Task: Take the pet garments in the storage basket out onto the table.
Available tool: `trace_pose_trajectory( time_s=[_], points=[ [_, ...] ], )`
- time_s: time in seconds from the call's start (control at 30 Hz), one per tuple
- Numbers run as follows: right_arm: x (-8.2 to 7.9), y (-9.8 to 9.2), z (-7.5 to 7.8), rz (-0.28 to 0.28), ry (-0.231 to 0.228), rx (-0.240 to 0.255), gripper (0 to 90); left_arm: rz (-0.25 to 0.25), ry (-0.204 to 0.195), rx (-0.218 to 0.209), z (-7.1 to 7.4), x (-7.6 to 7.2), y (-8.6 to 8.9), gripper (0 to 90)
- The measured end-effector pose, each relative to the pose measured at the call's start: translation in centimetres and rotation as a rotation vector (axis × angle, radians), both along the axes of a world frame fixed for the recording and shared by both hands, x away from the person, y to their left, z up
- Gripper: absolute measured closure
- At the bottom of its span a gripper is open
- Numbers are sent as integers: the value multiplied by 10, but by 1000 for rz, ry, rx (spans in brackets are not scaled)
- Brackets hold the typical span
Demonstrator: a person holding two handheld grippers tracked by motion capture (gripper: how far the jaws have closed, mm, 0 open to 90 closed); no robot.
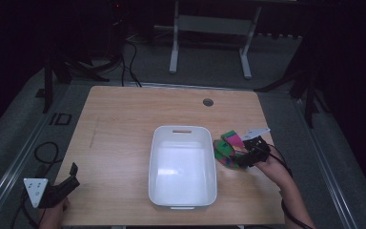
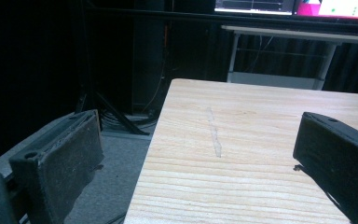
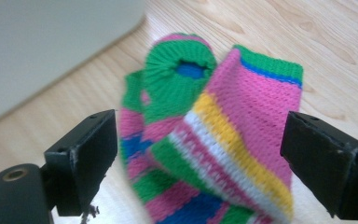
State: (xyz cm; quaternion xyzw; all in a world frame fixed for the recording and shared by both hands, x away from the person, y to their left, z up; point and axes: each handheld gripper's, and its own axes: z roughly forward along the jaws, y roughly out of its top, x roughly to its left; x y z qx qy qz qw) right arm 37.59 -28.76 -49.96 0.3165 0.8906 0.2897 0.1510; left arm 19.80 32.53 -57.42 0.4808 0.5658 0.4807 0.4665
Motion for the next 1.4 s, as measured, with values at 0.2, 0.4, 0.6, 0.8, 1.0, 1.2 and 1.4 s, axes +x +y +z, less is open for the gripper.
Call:
trace_pose_trajectory(
  time_s=[0.2,0.4,0.6,0.8,1.0,1.2,1.4],
  points=[
    [-21,-21,-1,-53,-85,85,107,-1,-1,-2,0,0,0,18],
    [-46,-49,-12,-142,-120,124,107,-4,0,-3,0,0,0,18],
    [-66,-74,-21,-265,-189,201,108,0,0,-6,0,0,0,19],
    [-85,-93,-32,-367,-236,232,127,-1,-1,-4,0,0,0,18],
    [-101,-110,-38,-484,-288,304,127,1,-1,-7,0,0,0,18],
    [-111,-119,-45,-543,-332,360,112,2,-1,-7,0,0,0,18],
    [-123,-118,-49,-549,-443,389,107,0,0,-8,0,0,0,18]
  ],
)
